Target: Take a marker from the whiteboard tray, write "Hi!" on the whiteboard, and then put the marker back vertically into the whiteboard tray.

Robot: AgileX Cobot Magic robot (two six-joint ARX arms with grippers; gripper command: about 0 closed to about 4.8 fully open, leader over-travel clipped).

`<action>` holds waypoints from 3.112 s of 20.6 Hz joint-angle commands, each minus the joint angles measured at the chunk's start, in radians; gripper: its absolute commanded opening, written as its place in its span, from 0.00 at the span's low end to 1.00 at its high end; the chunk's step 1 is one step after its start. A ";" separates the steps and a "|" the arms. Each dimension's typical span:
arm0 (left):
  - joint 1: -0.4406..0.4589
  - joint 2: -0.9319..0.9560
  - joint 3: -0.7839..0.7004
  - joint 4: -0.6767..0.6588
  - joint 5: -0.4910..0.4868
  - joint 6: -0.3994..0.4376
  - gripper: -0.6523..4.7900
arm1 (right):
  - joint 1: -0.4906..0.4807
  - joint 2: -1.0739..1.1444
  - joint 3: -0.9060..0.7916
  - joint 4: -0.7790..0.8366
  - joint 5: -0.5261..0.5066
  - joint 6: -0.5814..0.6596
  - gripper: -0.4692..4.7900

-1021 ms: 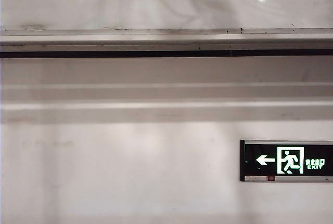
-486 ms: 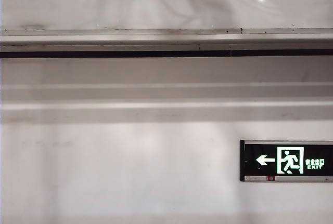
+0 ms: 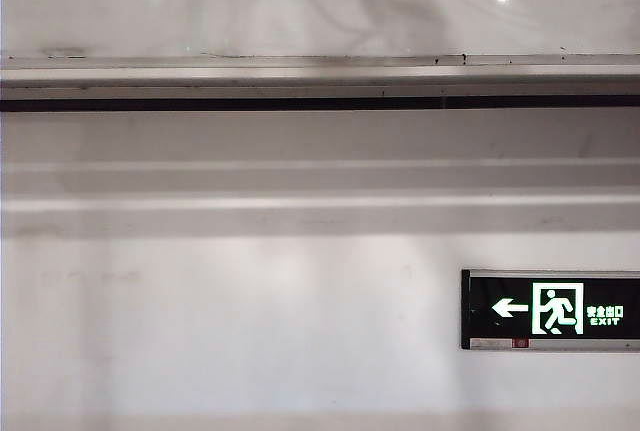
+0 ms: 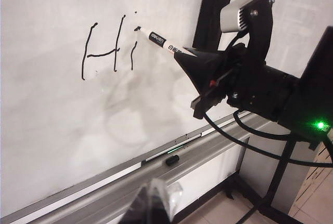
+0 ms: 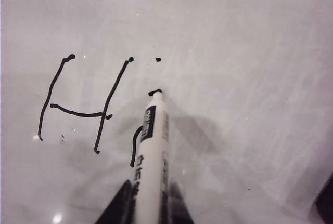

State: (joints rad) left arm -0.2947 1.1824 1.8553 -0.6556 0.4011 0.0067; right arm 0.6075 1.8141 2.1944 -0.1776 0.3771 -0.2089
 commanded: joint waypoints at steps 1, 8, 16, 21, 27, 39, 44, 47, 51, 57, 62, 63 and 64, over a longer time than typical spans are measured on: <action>0.000 -0.003 0.006 0.006 0.005 0.000 0.11 | 0.007 -0.024 0.004 -0.006 0.002 -0.003 0.09; 0.000 -0.003 0.006 0.006 0.005 0.000 0.11 | -0.028 -0.069 0.004 0.023 -0.023 -0.031 0.09; 0.000 -0.003 0.006 0.003 0.007 0.000 0.11 | -0.033 -0.043 0.003 0.026 -0.027 -0.032 0.09; 0.000 -0.004 0.006 -0.001 0.008 0.000 0.11 | -0.036 -0.042 0.003 0.026 0.002 -0.032 0.09; 0.000 -0.004 0.006 -0.002 0.008 0.000 0.11 | -0.050 -0.034 0.003 -0.003 0.003 -0.031 0.09; 0.000 -0.004 0.006 -0.002 0.027 -0.008 0.11 | -0.049 -0.033 0.003 -0.224 0.006 0.007 0.09; 0.000 -0.004 0.006 -0.002 0.030 -0.008 0.11 | -0.048 -0.050 0.004 -0.235 0.005 0.006 0.09; 0.000 -0.004 0.006 -0.001 0.030 -0.008 0.11 | -0.041 -0.085 0.004 -0.259 -0.029 0.006 0.09; 0.000 -0.004 0.006 -0.001 0.030 -0.008 0.11 | -0.044 -0.086 0.001 -0.314 -0.043 0.006 0.09; 0.000 -0.004 0.006 -0.002 0.030 -0.008 0.11 | -0.044 -0.068 -0.015 -0.309 -0.043 0.006 0.09; 0.000 -0.004 0.006 -0.002 0.032 -0.008 0.11 | -0.045 -0.057 -0.015 -0.267 -0.042 0.006 0.09; 0.000 -0.004 0.006 -0.002 0.033 -0.008 0.11 | -0.045 -0.056 -0.015 -0.266 -0.040 0.006 0.09; 0.000 -0.004 0.006 -0.002 0.034 -0.008 0.11 | -0.045 -0.055 -0.015 -0.266 -0.039 0.006 0.09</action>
State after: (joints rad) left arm -0.2947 1.1820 1.8553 -0.6674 0.4274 0.0025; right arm 0.5613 1.7607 2.1738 -0.4675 0.3370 -0.2066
